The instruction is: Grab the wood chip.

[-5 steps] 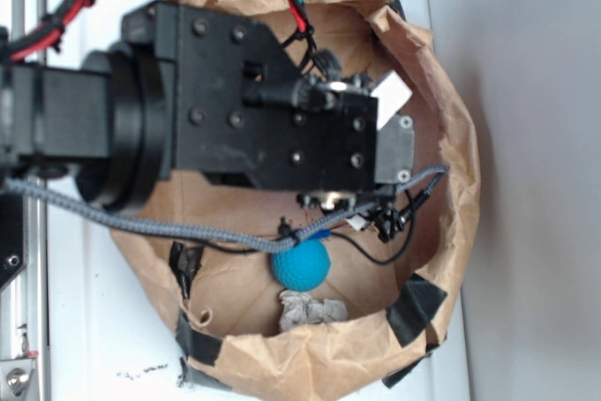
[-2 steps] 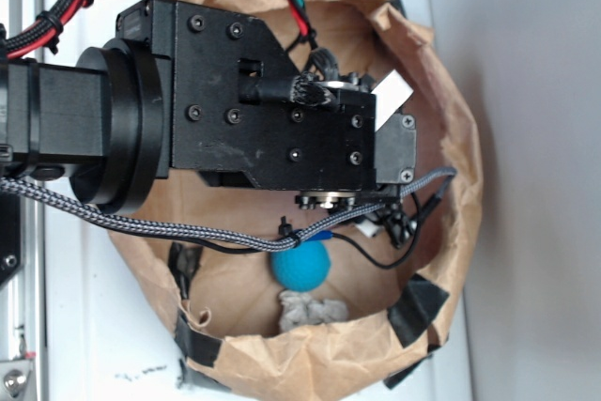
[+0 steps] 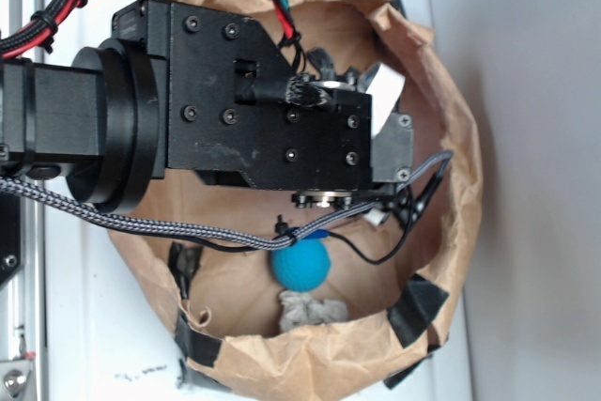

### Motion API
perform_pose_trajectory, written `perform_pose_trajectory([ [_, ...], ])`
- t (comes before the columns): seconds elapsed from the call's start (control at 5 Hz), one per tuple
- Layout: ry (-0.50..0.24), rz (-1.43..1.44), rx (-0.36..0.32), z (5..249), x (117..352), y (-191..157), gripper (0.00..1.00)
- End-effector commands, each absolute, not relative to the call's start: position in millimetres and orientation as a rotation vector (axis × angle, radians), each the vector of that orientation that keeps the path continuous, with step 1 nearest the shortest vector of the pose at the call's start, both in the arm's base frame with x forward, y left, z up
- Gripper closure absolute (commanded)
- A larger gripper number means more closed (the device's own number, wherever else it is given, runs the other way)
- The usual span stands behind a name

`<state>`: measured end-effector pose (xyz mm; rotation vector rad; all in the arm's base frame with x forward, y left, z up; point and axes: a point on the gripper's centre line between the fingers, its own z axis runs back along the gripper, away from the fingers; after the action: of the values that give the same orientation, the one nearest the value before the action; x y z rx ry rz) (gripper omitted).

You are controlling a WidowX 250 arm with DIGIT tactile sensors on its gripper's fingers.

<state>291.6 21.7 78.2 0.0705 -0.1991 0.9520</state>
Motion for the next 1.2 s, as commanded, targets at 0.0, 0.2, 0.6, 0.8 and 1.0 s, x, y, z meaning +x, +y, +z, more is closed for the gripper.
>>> perform_pose_trajectory([
  [0.0, -0.284, 0.917, 0.154, 95.7, 287.9, 1.2, 0.0],
  [0.2, -0.282, 0.909, 0.164, 95.4, 288.6, -1.9, 0.0],
  [0.6, -0.277, 0.803, 0.233, 92.7, 294.3, -14.8, 0.0],
  [0.8, -0.283, 0.75, 0.243, 93.2, 293.3, -18.2, 0.0],
  [1.0, -0.283, 0.75, 0.243, 93.2, 293.3, -18.2, 0.0],
])
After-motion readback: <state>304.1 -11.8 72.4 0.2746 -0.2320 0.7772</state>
